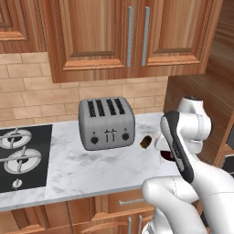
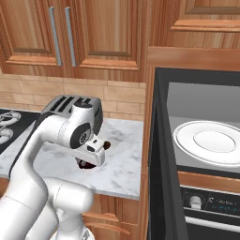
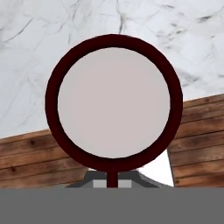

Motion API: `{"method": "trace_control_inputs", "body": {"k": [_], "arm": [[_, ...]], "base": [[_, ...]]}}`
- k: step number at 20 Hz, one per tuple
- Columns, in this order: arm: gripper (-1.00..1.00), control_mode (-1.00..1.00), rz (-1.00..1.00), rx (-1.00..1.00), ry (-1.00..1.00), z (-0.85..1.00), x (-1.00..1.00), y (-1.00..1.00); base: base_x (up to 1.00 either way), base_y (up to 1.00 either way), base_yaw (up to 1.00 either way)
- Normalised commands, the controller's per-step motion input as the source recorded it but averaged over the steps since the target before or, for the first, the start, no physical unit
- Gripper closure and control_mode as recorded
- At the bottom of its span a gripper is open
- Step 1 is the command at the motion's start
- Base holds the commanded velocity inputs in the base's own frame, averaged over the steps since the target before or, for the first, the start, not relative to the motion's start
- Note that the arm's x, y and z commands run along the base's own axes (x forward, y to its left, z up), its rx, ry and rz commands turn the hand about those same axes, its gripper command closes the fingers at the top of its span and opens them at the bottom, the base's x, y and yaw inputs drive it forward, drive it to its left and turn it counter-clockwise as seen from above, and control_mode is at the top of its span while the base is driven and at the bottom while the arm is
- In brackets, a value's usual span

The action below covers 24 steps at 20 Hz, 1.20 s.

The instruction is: Pick the mug from the counter and place it inside the microwave. Then close the microwave.

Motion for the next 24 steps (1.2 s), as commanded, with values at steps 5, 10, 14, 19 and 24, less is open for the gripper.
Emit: {"method": "trace_control_inputs", "body": {"k": [5, 10, 14, 19, 24], "arm": [[1.0, -1.0, 0.0, 0.0, -0.03, 0.5, -0.3, 0.0], [1.0, -1.0, 0.01, 0.0, -0.02, 0.47, -0.26, 0.0], [1.0, -1.0, 0.03, 0.0, -0.07, 0.36, -0.3, 0.0], [1.0, -1.0, 0.05, 0.0, -0.13, 0.21, -0.21, 0.07], [1.0, -1.0, 0.06, 0.0, -0.09, 0.18, -0.27, 0.2]], "base": [[0.0, 0.0, 0.0], [0.0, 0.0, 0.0], [0.0, 0.0, 0.0], [0.0, 0.0, 0.0], [0.0, 0.0, 0.0]]}}
